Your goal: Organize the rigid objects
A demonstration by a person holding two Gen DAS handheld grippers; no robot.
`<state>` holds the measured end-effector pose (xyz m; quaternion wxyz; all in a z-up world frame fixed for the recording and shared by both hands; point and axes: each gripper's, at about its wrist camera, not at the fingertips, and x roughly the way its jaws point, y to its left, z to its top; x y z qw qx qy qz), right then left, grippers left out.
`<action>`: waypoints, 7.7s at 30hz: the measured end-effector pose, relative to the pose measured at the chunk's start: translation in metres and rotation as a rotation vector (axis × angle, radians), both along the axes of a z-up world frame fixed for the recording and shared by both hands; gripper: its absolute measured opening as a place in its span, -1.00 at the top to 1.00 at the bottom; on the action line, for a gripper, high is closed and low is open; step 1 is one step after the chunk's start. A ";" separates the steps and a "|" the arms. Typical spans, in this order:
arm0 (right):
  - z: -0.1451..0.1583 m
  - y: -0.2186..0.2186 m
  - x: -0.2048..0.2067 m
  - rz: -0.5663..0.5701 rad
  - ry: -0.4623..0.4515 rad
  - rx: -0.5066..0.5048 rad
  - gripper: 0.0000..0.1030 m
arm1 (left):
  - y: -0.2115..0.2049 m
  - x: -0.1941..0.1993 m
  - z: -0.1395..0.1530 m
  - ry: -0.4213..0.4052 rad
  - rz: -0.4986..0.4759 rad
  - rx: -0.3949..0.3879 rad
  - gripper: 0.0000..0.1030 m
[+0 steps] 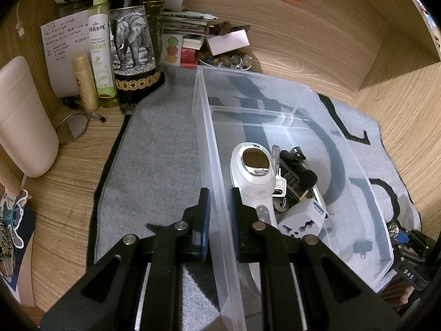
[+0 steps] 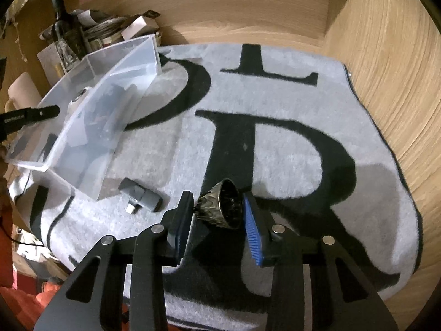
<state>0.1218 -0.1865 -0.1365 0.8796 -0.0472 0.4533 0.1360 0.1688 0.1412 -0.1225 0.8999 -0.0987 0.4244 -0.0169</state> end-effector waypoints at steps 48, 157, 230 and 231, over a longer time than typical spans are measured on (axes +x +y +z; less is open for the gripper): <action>0.051 0.172 0.084 0.450 -0.060 0.046 0.35 | 0.002 0.000 0.001 -0.002 -0.002 -0.018 0.74; 0.093 0.132 0.070 0.367 -0.224 0.123 0.72 | 0.003 -0.002 -0.003 0.005 0.004 -0.030 0.74; 0.146 -0.012 -0.067 0.149 -0.596 0.240 -1.00 | -0.111 -0.150 0.127 -0.571 0.006 0.122 -1.00; 0.146 -0.012 -0.067 0.148 -0.597 0.244 -1.00 | -0.111 -0.150 0.127 -0.572 0.005 0.127 -1.00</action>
